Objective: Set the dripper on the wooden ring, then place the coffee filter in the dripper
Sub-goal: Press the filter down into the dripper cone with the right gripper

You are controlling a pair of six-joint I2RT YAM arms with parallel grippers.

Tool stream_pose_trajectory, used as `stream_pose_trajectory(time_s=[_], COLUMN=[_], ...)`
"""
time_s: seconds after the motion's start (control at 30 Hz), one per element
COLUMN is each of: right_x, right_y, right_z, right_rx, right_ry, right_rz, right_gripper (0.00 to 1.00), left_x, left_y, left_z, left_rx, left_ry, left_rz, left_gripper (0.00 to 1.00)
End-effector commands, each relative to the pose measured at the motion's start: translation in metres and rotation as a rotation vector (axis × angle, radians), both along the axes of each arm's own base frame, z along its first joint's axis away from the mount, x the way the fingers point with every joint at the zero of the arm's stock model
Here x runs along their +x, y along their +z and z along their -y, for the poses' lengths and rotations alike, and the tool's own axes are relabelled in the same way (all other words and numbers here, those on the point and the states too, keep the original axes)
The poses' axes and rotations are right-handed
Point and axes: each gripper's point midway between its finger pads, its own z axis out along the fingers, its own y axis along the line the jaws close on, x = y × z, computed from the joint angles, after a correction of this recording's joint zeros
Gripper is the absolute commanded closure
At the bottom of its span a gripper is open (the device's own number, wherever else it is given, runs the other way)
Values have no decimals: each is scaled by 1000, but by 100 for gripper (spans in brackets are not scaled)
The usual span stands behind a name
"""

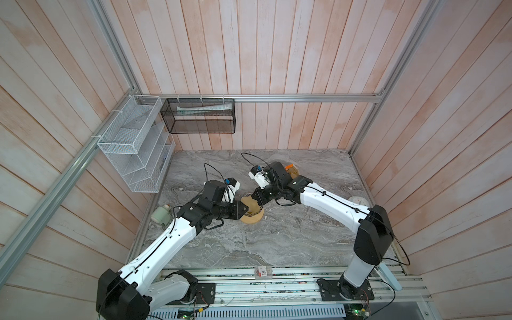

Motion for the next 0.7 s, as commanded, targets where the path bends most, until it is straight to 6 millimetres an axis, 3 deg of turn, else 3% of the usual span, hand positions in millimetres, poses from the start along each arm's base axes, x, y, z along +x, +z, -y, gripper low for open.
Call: stream_pose_trajectory(time_s=[0.0,0.67], right_x=[1,2], right_y=[24,46], right_z=[1,4], right_rx=[35,66], right_ry=[-9,-25], right_rz=[33,70], right_gripper=[100,100], left_x=[2,8], left_y=[23,31], left_z=[0,-4], left_rx=[-23,-19], left_ry=[11,39], left_rz=[54,93], left_gripper=[73,73])
